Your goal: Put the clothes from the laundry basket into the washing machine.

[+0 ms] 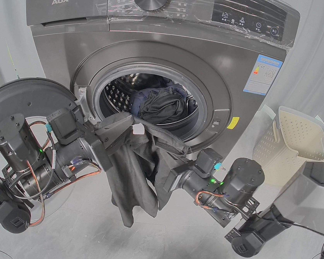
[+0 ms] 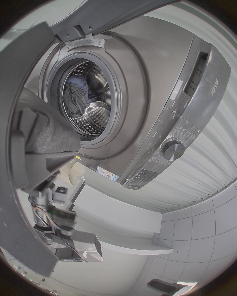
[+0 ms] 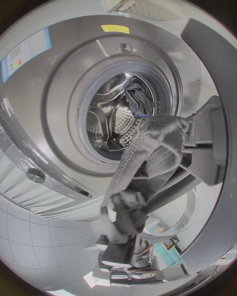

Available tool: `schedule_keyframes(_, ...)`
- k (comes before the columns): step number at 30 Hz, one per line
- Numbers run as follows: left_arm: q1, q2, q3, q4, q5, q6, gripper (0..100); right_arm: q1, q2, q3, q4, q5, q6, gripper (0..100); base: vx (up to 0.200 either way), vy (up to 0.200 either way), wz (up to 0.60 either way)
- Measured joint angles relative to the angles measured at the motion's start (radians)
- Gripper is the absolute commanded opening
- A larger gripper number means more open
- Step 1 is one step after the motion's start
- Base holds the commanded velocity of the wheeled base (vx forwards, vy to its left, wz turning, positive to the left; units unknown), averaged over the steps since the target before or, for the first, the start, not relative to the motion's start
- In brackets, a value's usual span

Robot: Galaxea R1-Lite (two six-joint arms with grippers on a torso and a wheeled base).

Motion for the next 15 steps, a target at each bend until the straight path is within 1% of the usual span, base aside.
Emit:
schedule_keyframes(2,-0.003,0.004,0.004,0.000,-0.001,-0.003,0,-0.003,-0.048,0.045,0.000,0.001,0.000,0,0.000,0.000,0.00)
schedule_keyframes(3,-0.006,0.007,0.006,0.000,-0.002,-0.004,100,-0.005,-0.073,0.070,0.000,0.001,-0.001,0,0.000,0.000,0.00)
schedule_keyframes(7,-0.018,0.013,0.016,0.000,-0.006,-0.007,100,-0.009,-0.157,0.153,0.003,0.007,-0.003,0,0.000,0.000,0.00)
schedule_keyframes(9,-0.027,0.016,0.021,0.000,-0.007,-0.015,100,-0.009,-0.202,0.209,0.002,0.018,-0.004,0,0.000,0.000,0.00)
schedule_keyframes(12,-0.046,0.028,0.025,0.000,-0.004,-0.031,100,-0.006,-0.264,0.287,0.000,0.040,-0.004,0,0.000,0.000,0.00)
schedule_keyframes(15,-0.069,0.057,0.026,0.001,-0.001,-0.044,100,-0.009,-0.322,0.348,-0.013,0.075,-0.007,0,0.000,0.000,0.00)
